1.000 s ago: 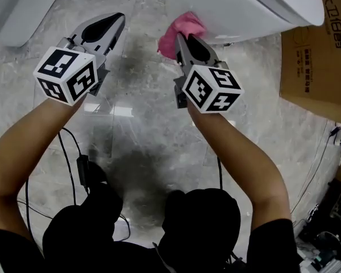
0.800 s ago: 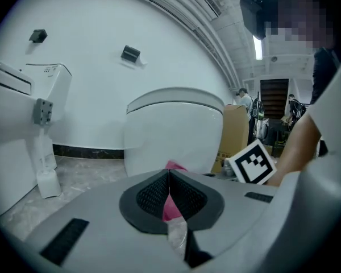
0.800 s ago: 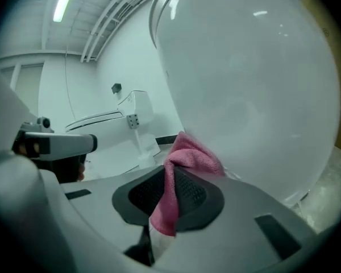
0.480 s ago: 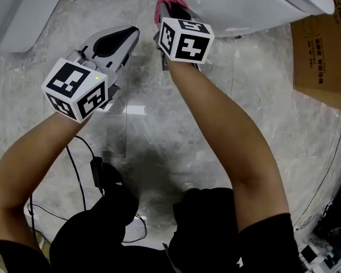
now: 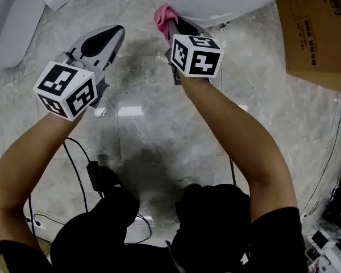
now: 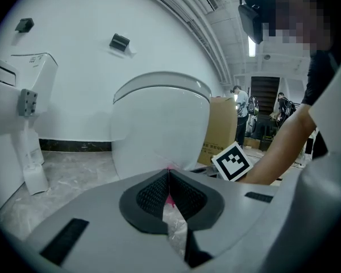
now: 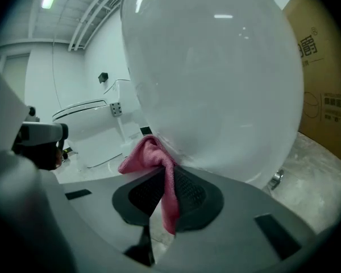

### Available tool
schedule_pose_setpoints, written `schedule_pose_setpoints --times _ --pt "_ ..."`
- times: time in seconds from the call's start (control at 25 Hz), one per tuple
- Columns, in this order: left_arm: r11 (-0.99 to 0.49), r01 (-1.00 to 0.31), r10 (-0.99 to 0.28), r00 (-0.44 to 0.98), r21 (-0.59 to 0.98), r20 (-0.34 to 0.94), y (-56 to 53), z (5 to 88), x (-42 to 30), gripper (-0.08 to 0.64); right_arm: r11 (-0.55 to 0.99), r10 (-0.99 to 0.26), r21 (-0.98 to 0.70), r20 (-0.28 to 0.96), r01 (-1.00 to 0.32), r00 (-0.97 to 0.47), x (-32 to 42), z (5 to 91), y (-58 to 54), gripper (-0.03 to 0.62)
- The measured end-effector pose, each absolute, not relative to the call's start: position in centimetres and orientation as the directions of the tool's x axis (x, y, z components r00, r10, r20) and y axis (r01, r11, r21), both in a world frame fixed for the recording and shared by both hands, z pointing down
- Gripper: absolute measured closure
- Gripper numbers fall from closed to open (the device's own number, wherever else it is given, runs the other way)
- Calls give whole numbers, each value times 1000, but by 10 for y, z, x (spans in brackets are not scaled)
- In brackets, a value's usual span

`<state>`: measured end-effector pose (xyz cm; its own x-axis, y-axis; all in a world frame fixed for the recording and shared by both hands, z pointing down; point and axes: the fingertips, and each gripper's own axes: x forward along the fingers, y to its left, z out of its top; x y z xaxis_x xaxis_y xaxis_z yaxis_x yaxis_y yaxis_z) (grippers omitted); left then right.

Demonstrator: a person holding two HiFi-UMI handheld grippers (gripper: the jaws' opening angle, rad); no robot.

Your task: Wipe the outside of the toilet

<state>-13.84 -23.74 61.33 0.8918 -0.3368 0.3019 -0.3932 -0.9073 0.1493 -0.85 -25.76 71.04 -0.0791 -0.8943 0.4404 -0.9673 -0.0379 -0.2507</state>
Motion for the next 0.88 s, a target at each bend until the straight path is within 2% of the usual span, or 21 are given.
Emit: schedule_pose_setpoints --times 0.4,0.68,0.8,0.88 --pt "-915 -373 -307 891 154 335 -234 620 -107 545 53 -891 -161 439 -986 -119 64 698 -205 526" --pt "-921 -355 -286 898 163 335 -225 616 -104 545 -118 -885 -153 464 -981 34 161 693 -191 526" --pt "-924 -349 -281 895 154 346 -222 622 -106 545 -77 -872 -8 485 -997 64 193 689 -203 526" --pt "-923 -354 -282 890 153 357 -222 626 -108 545 -115 -872 40 474 -993 120 218 682 -212 528"
